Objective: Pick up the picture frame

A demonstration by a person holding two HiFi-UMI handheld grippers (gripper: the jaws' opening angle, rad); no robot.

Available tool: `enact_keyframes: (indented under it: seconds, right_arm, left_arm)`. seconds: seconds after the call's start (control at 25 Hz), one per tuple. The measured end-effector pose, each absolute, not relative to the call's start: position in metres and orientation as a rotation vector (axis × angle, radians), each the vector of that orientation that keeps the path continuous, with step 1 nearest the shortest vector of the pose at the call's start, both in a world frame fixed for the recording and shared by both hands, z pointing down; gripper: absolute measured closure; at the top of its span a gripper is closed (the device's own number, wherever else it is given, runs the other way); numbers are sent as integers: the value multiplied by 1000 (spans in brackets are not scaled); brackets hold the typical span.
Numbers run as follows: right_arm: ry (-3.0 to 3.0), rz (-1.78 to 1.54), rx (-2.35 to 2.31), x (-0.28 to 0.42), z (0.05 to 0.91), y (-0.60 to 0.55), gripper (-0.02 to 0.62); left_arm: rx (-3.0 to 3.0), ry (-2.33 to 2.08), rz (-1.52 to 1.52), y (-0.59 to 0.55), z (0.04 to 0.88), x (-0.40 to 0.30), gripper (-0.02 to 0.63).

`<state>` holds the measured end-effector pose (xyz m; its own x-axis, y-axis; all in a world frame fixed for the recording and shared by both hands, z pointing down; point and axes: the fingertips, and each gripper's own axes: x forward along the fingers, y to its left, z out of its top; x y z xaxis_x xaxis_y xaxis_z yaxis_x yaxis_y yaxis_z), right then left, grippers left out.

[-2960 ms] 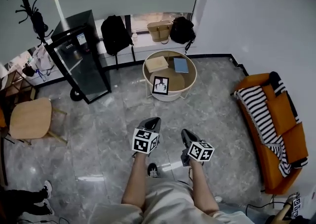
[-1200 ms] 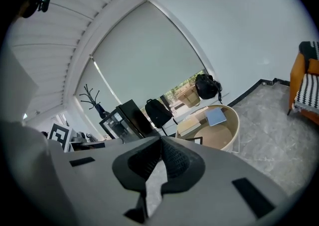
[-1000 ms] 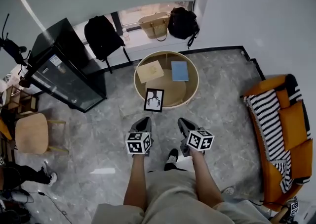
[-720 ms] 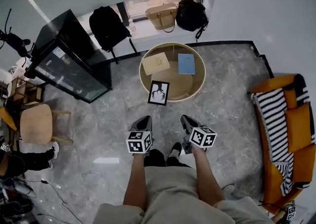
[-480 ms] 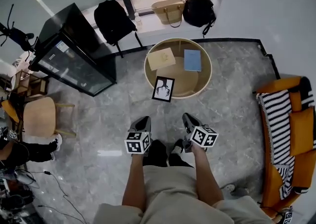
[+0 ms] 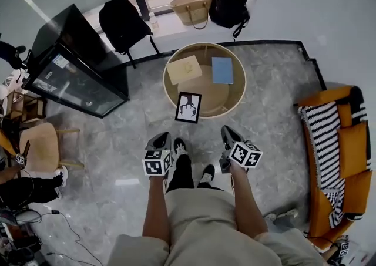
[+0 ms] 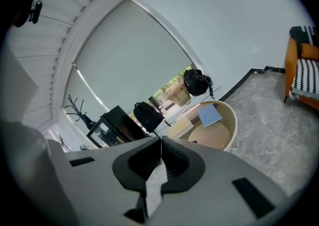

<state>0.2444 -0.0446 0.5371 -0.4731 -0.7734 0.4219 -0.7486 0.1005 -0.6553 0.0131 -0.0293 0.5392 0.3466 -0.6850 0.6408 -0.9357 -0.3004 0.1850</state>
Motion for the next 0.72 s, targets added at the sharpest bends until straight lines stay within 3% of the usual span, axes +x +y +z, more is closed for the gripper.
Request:
enact_keyframes:
  seconds: [0.36,0.72]
  right_arm:
    - [2458,-1301,-1650,197,518,-127,560]
    - [2638,-1397,-1545,120,549,-189,560]
  left_arm:
    - [2054,-1403,454,-127,526,-43,584]
    - [2033,-1304,583,-153,586,-110,584]
